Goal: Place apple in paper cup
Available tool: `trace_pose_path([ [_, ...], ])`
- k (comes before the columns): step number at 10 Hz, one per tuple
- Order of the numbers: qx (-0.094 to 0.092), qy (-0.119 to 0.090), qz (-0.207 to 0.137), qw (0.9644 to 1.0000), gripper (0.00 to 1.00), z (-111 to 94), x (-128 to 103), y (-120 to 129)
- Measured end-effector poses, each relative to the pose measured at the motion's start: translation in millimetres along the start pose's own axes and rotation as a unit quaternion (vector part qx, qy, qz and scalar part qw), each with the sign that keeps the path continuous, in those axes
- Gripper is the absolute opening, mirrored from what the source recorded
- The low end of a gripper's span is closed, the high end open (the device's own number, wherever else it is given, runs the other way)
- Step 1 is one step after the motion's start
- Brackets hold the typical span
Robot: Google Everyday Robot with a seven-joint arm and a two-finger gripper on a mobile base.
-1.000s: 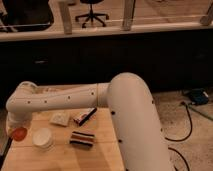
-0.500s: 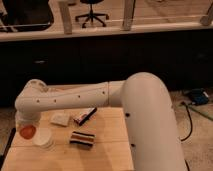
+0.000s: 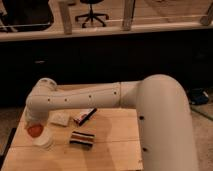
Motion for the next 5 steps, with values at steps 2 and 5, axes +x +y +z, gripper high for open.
trace_pose_path([
  [2, 0.004, -0.003, 0.003, 1.0, 0.4, -0.9, -1.4, 3.6],
  [5, 0.009, -0.003, 0.005, 0.9999, 0.68, -3.0, -1.7, 7.5],
])
